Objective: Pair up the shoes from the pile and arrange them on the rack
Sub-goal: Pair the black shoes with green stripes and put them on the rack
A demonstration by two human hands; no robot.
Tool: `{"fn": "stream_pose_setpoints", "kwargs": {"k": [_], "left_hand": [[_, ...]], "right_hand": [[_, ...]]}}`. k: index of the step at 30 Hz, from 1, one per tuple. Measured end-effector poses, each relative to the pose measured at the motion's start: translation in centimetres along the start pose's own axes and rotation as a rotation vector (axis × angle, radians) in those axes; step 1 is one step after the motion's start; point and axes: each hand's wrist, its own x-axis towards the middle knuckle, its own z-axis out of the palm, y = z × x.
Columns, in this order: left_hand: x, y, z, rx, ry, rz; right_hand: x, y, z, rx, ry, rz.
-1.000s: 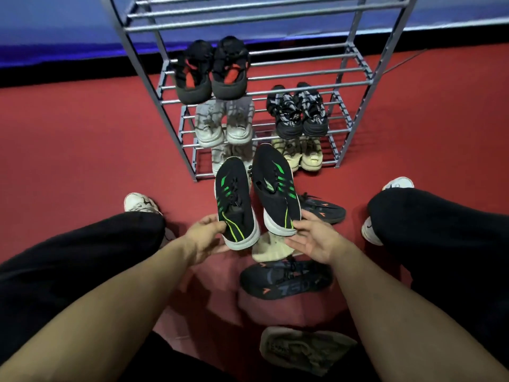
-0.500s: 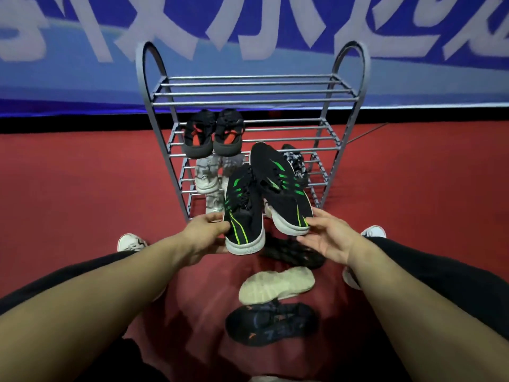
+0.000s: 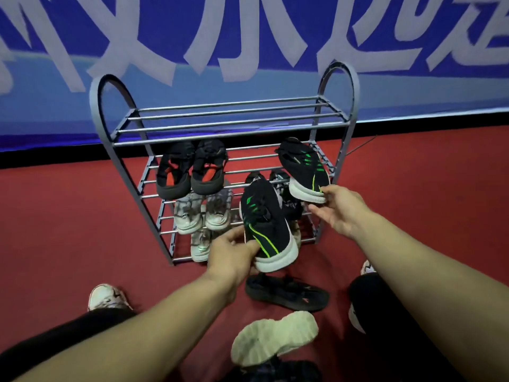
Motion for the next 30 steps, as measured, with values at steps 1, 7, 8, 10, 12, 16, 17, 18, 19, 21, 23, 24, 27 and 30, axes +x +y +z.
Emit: {"fn": "stream_pose_setpoints", "kwargs": {"k": [1,7,8,10,12,16,17,18,19,21,23,24,27,30], "left_hand": [[0.1,-0.2,-0.4,-0.014,0.004,0.003],[2.6,1.1,0.1,-0.013,0.007,0.053],[3.2,1.6,0.4,-0.022,0.021,0.059],[4.7,2.4,1.0,-0.028,0.056,0.071],[6.6,3.2,1.5,-0.001,0.081,0.096],[11.6,4.6,2.6,0.078,0.113,0.103],[13.1,4.9,2.9,0.107,0.131,0.108],[14.4,5.2,3.3,0.146,0.148,0.118],[15.8,5.4,3.6,0.178,0.163,0.124],[18.6,5.7,4.5,0.189,0.173,0.136],[21.7,5.6,4.9,0.225,0.183,0.157],[22.9,5.6,5.1,0.242,0.182,0.153],[23.8,6.1,5.0,0.284,0.149,0.092],[22.5,7.1,5.1,0.375,0.073,0.046]], "right_hand": [[0.7,-0.3,0.0,-0.011,-0.006,-0.006],[3.6,-0.9,0.3,-0.03,-0.013,-0.009],[4.0,-0.7,0.3,-0.01,-0.005,-0.007],[4.9,-0.1,0.2,0.005,0.0,0.005],[5.7,0.3,0.1,-0.004,0.006,0.011],[7.7,-0.2,0.8,-0.007,0.018,-0.015],[8.4,-0.5,1.1,-0.012,0.021,-0.03],[9.1,-0.6,1.4,-0.024,0.026,-0.045],[10.0,-0.6,1.6,-0.042,0.032,-0.055],[11.3,-0.6,2.4,-0.095,0.024,-0.06],[12.3,-0.6,3.1,-0.135,0.021,-0.043],[12.9,-0.6,3.3,-0.156,0.026,-0.033],[14.2,-0.6,3.6,-0.247,0.07,0.009],[15.1,-0.7,3.8,-0.221,0.101,0.013]]}}
